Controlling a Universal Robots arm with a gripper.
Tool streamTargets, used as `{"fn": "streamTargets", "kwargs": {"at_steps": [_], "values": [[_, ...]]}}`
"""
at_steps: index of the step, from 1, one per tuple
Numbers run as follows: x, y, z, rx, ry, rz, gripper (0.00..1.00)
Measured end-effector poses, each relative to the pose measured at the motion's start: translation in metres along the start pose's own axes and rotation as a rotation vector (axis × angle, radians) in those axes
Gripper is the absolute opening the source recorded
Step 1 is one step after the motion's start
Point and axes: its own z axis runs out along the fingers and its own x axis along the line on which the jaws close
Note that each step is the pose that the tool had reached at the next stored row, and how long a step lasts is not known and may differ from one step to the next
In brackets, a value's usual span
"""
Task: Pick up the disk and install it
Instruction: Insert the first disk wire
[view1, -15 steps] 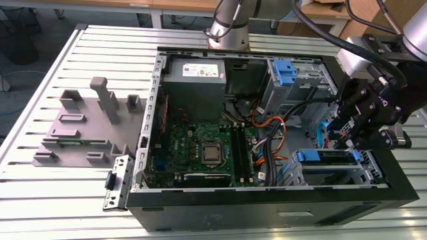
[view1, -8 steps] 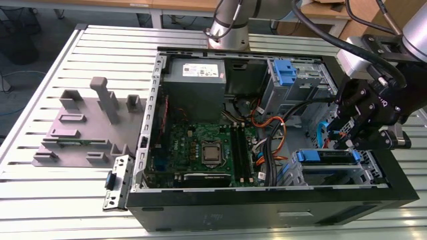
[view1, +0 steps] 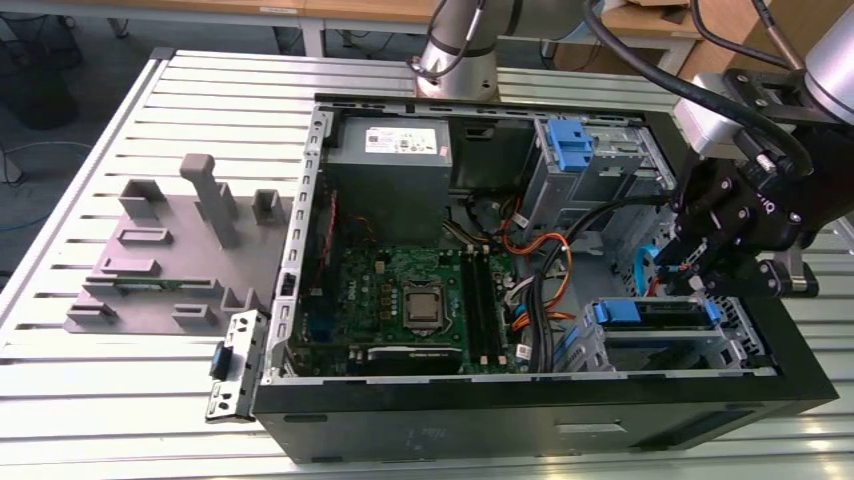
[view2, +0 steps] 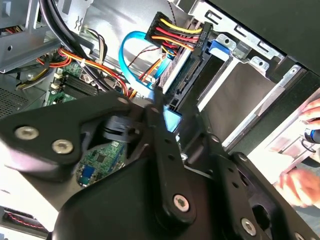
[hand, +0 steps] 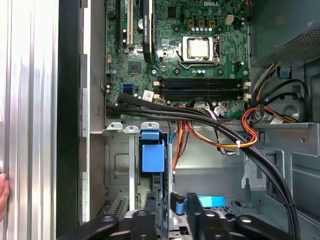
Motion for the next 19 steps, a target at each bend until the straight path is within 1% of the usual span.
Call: {"fn": "streamTargets", "kwargs": {"at_steps": [2, 3, 5, 10, 12, 19], "values": [[0.0, 0.0, 0.0, 0.0, 0.0, 0.0, 0.29], [0.0, 0.0, 0.0, 0.0, 0.0, 0.0, 0.29], [0.0, 0.0, 0.0001, 0.0, 0.0, 0.0, 0.17], [0.0, 0.0, 0.0001, 0.0, 0.0, 0.0, 0.16], [0.0001, -0.0001, 0.0016, 0.0, 0.0, 0.0, 0.16], [0.0009, -0.0002, 0.0036, 0.0, 0.0, 0.0, 0.16]]}}
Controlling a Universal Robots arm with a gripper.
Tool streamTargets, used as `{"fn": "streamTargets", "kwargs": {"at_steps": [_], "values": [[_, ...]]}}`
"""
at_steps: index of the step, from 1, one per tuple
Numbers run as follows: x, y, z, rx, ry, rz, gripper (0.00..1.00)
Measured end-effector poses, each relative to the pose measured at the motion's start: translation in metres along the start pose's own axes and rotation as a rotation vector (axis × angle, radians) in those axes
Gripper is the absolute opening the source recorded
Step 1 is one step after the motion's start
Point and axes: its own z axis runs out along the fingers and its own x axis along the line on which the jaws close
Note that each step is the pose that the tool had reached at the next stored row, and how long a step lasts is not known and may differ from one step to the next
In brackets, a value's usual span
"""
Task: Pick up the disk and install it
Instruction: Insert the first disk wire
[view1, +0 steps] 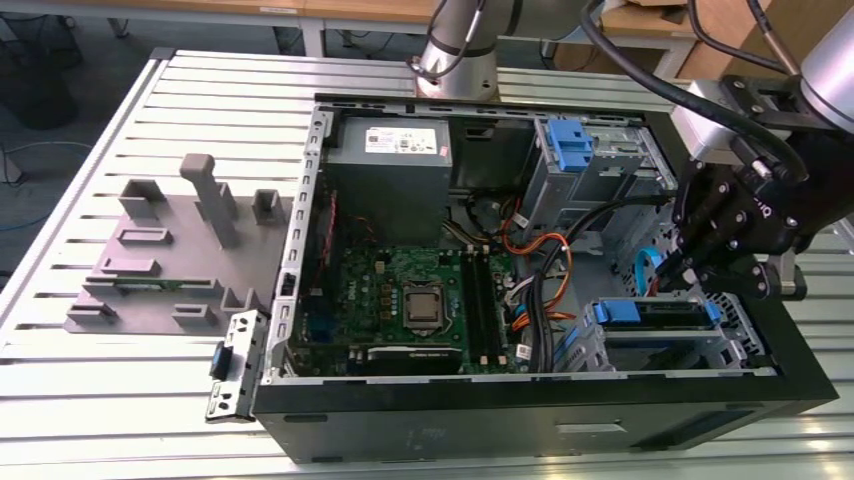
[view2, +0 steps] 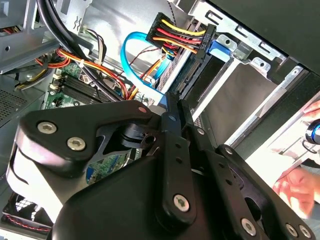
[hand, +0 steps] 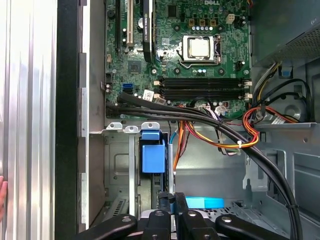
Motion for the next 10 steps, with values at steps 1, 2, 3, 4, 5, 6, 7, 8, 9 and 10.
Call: {"fn": "streamTargets", "kwargs": {"at_steps": [1, 2, 3, 4, 5, 6, 7, 8, 9, 10], "values": [[0.0005, 0.0, 0.0007, 0.0, -0.0001, 0.0, 0.16], [0.0009, -0.0002, 0.0013, 0.0, -0.0001, 0.0, 0.16], [0.0013, -0.0006, 0.002, 0.0, -0.0002, 0.0, 0.16], [0.0016, -0.0011, 0.0022, 0.0, -0.0001, 0.0, 0.16], [0.0019, -0.0018, 0.0024, 0.0, 0.0, 0.0, 0.16], [0.0021, -0.0028, 0.0026, 0.0, 0.0, 0.0, 0.16], [0.0022, -0.0041, 0.0028, 0.0, -0.0001, 0.0, 0.16], [0.0025, -0.0054, 0.0029, 0.0, -0.0001, 0.0, 0.16], [0.0028, -0.0065, 0.0031, 0.0, 0.0, 0.0, 0.16], [0.0034, -0.007, 0.0035, 0.0, 0.0, 0.0, 0.16]]}}
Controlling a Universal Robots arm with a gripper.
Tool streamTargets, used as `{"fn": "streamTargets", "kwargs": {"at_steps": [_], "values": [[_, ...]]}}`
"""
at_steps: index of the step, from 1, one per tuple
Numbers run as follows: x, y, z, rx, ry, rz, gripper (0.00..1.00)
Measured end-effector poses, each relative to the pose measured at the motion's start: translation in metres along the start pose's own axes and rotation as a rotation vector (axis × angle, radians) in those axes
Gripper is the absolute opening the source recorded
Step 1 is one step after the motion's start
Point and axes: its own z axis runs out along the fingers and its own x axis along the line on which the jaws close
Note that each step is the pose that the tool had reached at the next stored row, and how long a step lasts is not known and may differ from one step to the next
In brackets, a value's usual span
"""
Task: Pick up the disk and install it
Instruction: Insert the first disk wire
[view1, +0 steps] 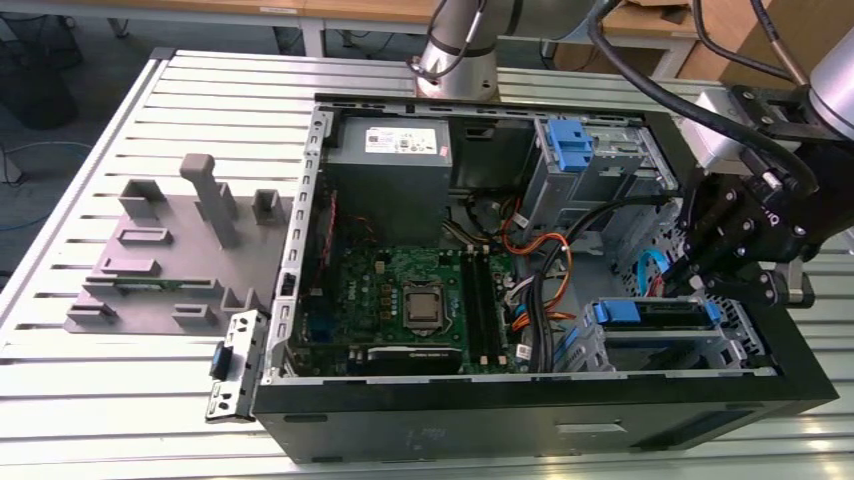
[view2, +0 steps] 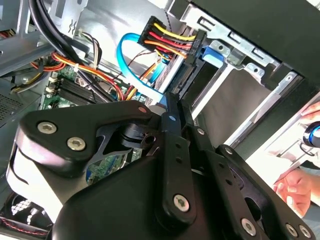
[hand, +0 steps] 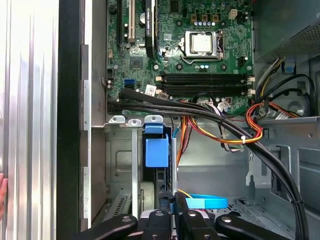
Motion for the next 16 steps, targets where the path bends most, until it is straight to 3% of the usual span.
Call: {"fn": "streamTargets", "kwargs": {"at_steps": [16], "values": [[0.0042, -0.001, 0.0082, 0.0001, -0.0006, 0.003, 0.16]]}}
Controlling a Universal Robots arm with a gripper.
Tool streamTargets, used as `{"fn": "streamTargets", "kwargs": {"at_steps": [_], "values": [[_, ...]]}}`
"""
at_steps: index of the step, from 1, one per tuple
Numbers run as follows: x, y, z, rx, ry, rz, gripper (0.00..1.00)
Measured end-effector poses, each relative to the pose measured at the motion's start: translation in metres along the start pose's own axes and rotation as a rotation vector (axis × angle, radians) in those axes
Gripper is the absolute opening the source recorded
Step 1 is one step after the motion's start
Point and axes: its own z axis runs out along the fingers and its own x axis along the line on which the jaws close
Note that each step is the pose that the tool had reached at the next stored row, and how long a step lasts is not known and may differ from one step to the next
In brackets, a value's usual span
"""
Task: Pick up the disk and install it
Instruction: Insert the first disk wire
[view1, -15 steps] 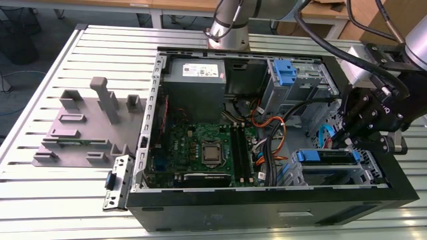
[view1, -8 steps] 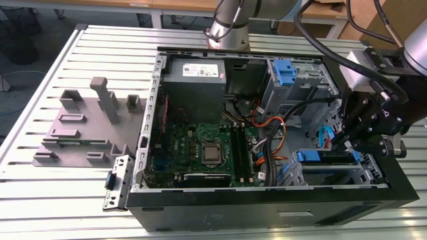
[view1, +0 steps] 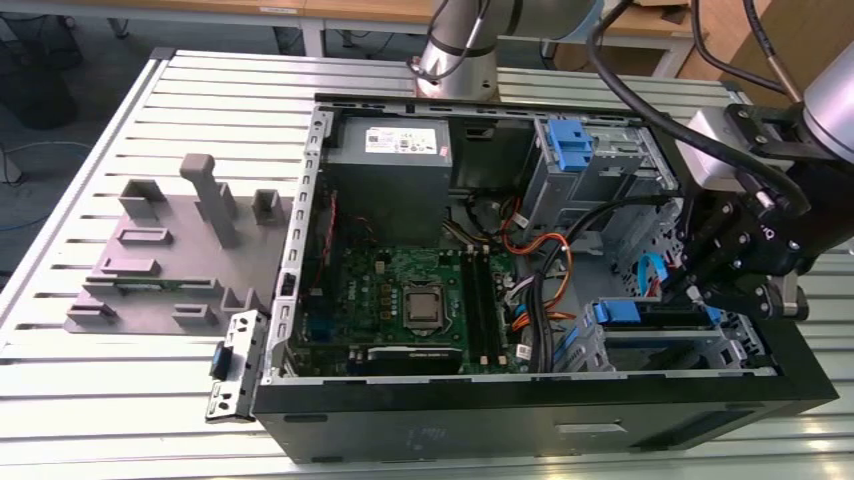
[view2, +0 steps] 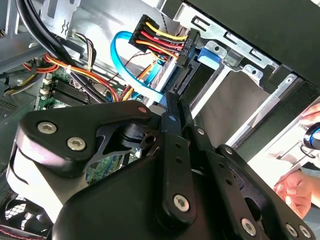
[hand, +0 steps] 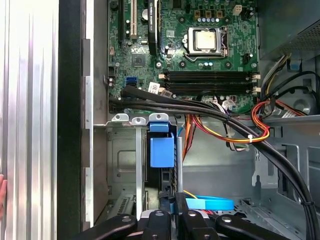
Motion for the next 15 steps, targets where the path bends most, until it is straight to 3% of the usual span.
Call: {"fn": "streamTargets", "kwargs": {"at_steps": [6, 15], "values": [[0.0001, 0.0, 0.0004, -0.0006, -0.0172, -0.001, 0.16], [0.0006, -0.0001, 0.0027, -0.0006, -0.0197, -0.001, 0.16]]}}
